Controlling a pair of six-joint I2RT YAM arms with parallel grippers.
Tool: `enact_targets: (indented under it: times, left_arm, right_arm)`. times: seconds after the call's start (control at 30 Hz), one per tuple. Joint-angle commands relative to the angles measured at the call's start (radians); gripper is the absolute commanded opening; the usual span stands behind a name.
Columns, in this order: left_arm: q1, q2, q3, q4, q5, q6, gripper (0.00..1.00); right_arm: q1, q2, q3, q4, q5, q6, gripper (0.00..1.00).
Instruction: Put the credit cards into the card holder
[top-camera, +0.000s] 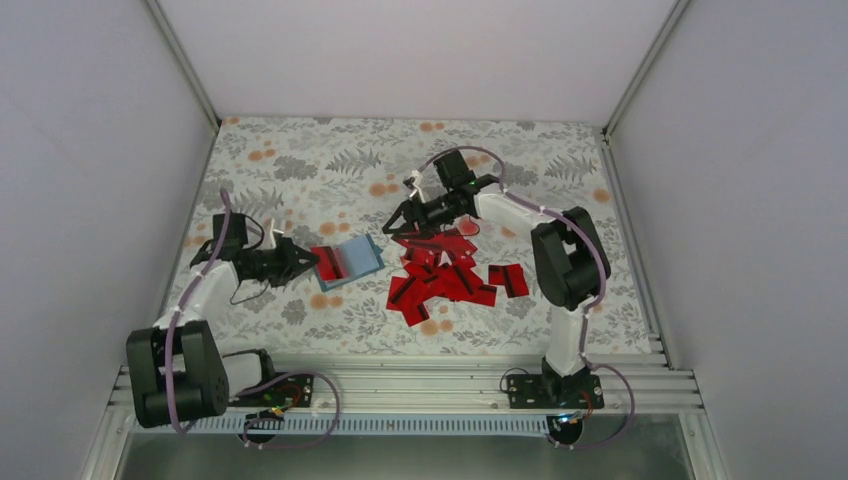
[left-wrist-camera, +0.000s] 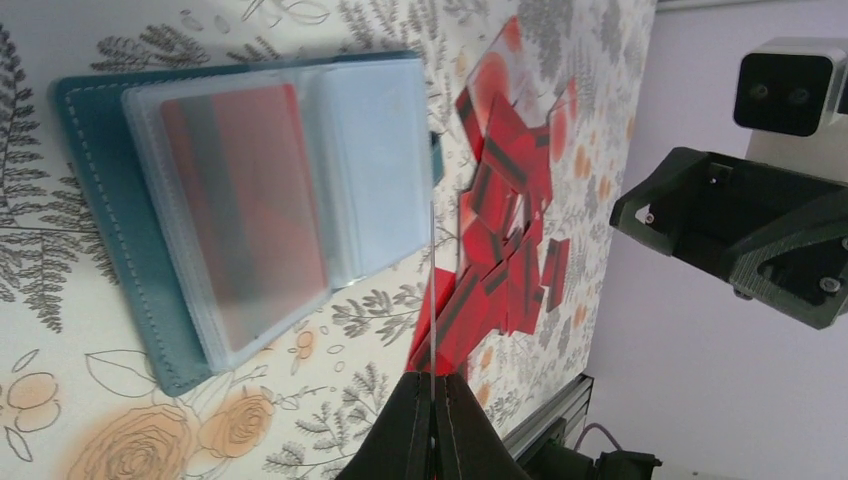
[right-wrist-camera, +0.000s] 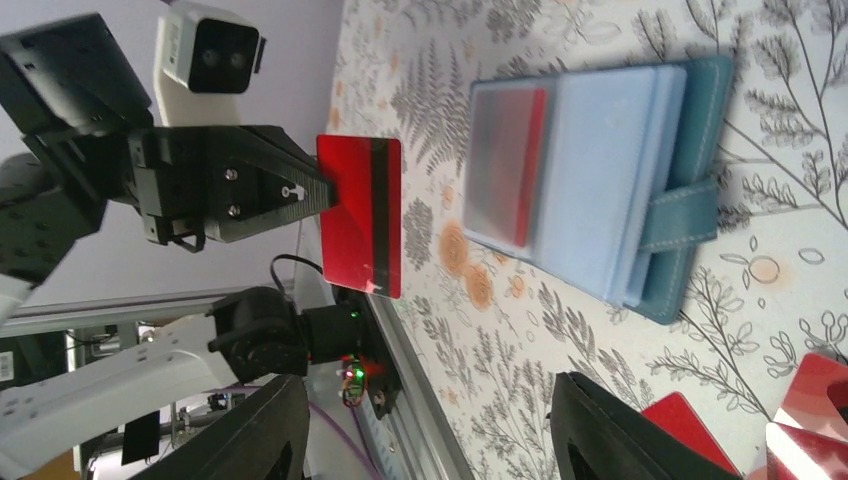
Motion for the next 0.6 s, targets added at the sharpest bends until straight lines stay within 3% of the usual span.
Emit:
enact_targets:
  times: [0.0, 0.57]
  left_arm:
    - [0.005, 0.1, -0.022, 0.002, -0.01, 0.08, 0.02]
    - [-0.038, 0.352, 0.045, 0.116, 0.002, 0.149, 0.02]
  right_arm:
    - [0.028, 0.035, -0.021, 0.026, 0.04, 0.003, 0.61]
    - [0.072, 0.224, 0.138, 0.042, 0.079, 0.046, 0.55]
